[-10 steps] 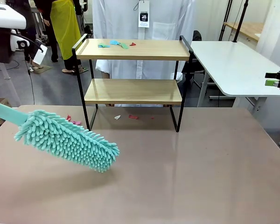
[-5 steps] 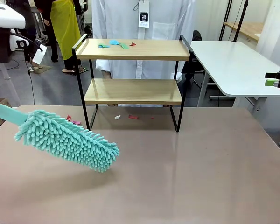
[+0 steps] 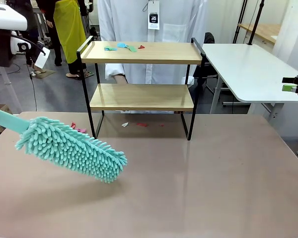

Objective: Clean the shelf.
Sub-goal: Clean the specific section of the Shelf indicated by the human with the Duster.

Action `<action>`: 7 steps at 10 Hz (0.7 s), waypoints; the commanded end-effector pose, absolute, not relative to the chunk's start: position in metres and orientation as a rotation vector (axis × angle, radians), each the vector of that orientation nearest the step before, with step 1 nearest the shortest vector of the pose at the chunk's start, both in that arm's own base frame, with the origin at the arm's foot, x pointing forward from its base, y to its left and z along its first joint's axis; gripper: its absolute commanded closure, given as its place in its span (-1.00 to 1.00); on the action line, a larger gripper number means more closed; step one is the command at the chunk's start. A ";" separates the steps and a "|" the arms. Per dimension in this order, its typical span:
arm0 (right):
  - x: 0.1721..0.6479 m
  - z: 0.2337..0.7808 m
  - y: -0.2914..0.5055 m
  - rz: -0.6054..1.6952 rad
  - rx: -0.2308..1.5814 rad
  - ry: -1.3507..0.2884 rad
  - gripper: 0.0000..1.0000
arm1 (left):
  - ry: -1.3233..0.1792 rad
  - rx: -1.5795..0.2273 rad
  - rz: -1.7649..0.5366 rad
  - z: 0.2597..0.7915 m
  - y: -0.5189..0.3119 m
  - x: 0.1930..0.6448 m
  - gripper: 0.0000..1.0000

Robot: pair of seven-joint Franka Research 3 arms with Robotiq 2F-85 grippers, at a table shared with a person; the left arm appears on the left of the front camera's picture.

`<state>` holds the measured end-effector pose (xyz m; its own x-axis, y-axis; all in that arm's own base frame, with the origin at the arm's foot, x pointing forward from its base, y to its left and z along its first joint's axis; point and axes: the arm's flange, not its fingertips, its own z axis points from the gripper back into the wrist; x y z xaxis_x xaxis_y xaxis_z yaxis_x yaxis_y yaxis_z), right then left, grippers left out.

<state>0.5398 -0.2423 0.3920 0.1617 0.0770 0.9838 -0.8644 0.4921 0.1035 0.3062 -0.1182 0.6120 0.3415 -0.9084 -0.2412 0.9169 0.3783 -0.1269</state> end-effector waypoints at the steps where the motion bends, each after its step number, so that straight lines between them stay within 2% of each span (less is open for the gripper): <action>1: 0.541 0.394 -0.242 0.792 0.806 -1.228 -1.00 | 0.285 0.011 -1.186 0.611 -0.115 0.304 0.74; 7: 0.541 0.394 -0.242 0.792 0.806 -1.228 -1.00 | 0.285 0.011 -1.186 0.611 -0.115 0.304 0.74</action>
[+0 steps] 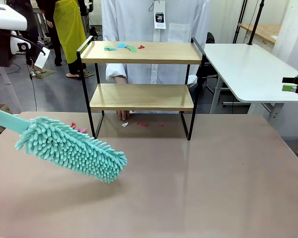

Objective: Clean the shelf.
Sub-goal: Clean the specific section of the Shelf indicated by the human with the Duster.

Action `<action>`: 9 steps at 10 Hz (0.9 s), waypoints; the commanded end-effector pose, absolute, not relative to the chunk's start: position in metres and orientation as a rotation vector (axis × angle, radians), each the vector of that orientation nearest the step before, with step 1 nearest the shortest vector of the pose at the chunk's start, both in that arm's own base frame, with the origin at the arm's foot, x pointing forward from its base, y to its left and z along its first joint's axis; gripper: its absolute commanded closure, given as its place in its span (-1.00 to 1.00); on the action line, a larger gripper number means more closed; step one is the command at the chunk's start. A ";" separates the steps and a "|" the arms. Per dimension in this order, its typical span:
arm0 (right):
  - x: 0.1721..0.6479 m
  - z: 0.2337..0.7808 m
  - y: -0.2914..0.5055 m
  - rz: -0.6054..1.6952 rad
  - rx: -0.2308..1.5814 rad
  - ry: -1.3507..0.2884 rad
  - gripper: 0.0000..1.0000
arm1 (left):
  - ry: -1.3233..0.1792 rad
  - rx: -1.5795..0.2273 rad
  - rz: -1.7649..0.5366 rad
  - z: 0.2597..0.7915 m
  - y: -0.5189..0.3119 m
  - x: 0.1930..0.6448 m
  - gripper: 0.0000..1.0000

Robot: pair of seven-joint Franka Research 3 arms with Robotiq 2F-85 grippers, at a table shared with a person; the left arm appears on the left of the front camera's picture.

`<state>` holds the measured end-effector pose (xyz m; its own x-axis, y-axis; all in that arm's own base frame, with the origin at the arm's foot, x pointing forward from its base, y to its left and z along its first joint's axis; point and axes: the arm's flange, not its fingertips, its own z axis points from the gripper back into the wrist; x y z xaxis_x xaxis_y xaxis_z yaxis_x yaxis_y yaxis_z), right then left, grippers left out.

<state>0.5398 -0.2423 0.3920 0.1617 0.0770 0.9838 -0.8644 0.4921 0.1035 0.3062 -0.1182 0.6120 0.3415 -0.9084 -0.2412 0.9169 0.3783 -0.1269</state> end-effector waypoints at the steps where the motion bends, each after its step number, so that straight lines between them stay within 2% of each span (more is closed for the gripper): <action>1: 0.541 0.394 -0.242 0.792 0.806 -1.228 -1.00 | 0.285 0.011 -1.186 0.611 -0.115 0.304 0.74; 7: 0.541 0.394 -0.242 0.792 0.806 -1.228 -1.00 | 0.291 0.033 -1.187 0.612 -0.118 0.306 0.74; 9: 0.541 0.394 -0.242 0.792 0.806 -1.228 -1.00 | 0.166 -0.172 -1.228 0.583 -0.132 0.309 0.74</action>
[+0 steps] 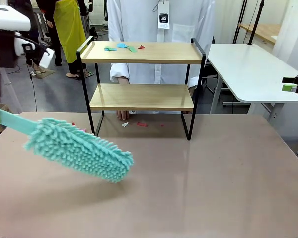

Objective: Clean the shelf.
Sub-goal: Clean the specific section of the Shelf indicated by the human with the Duster.

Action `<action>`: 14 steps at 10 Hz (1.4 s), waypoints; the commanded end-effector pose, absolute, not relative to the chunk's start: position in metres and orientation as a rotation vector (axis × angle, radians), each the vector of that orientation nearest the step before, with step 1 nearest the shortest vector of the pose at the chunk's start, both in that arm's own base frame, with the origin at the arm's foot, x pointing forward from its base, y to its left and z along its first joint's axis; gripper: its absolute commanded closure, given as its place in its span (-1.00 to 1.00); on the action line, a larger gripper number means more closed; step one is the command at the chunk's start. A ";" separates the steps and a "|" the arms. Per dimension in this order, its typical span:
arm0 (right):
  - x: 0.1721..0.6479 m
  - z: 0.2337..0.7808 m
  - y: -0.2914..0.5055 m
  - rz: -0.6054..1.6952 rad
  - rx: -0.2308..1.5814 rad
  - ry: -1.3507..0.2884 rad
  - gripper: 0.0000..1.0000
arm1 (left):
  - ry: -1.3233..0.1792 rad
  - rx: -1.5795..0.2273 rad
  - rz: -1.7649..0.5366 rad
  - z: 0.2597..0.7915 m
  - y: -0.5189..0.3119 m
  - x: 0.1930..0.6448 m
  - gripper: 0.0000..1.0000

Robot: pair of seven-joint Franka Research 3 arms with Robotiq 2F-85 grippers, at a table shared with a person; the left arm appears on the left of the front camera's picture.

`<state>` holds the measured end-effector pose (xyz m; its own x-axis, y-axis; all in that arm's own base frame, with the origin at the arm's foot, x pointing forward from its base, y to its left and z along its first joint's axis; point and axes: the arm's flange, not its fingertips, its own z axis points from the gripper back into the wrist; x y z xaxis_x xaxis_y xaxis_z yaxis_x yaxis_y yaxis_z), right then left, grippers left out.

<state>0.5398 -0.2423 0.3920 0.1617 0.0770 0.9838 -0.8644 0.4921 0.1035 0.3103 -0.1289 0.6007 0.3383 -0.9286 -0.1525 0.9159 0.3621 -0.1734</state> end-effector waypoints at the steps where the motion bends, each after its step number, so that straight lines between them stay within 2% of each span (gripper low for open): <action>1: 0.541 0.394 -0.242 0.792 0.806 -1.228 -1.00 | 0.096 -0.229 -1.188 0.570 -0.143 0.309 0.74; 3: 0.541 0.394 -0.242 0.792 0.806 -1.228 -1.00 | -0.023 -0.323 -1.034 0.550 -0.172 0.302 0.74; 7: 0.541 0.394 -0.242 0.792 0.806 -1.228 -1.00 | -0.146 -0.274 -0.740 0.522 -0.242 0.284 0.74; 10: 0.541 0.394 -0.242 0.792 0.806 -1.228 -1.00 | -0.170 -0.243 -0.608 0.493 -0.293 0.303 0.74; 14: 0.541 0.394 -0.242 0.792 0.806 -1.228 -1.00 | -0.257 -0.336 -0.497 0.450 -0.343 0.340 0.74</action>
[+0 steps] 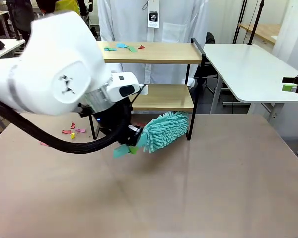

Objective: Clean the shelf.
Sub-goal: Clean the specific section of the Shelf indicated by the human with the Duster.

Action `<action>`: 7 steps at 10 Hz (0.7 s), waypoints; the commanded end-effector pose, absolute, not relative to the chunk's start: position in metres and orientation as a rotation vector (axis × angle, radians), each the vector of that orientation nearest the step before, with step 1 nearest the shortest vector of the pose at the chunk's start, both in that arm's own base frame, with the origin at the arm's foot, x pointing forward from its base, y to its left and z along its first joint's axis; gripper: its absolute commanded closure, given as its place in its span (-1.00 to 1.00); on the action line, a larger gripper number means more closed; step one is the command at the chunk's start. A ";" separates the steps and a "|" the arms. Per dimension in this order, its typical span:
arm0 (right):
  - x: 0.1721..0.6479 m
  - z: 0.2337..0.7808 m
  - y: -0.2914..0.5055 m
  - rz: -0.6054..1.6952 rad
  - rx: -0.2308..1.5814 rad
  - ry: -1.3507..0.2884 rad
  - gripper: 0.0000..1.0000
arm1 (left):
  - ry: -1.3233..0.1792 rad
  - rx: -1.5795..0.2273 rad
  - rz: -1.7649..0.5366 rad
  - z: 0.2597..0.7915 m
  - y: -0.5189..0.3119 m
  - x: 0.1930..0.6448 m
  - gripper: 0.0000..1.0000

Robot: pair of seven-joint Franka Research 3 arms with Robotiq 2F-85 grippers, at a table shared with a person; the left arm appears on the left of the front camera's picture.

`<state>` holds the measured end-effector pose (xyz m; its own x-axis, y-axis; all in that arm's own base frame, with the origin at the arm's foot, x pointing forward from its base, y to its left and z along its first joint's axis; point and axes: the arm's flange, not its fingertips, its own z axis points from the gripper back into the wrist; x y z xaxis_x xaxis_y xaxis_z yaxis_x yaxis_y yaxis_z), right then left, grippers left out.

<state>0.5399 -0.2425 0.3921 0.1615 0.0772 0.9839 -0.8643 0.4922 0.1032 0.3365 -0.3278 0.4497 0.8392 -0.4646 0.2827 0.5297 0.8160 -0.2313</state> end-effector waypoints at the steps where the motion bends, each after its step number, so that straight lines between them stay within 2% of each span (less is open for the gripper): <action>1: 0.541 0.394 -0.242 0.792 0.806 -1.228 -1.00 | -0.278 -0.341 -0.467 0.437 -0.356 0.345 0.74; 4: 0.541 0.394 -0.242 0.792 0.806 -1.228 -1.00 | -0.321 -0.347 -0.396 0.408 -0.387 0.358 0.74; 7: 0.541 0.394 -0.242 0.792 0.806 -1.228 -1.00 | -0.378 -0.268 -0.304 0.396 -0.396 0.367 0.74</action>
<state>0.5399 -0.2425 0.3921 0.1614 0.0773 0.9839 -0.8643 0.4922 0.1031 0.3656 -0.3811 0.3947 0.8812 -0.2782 0.3823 0.3875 0.8881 -0.2471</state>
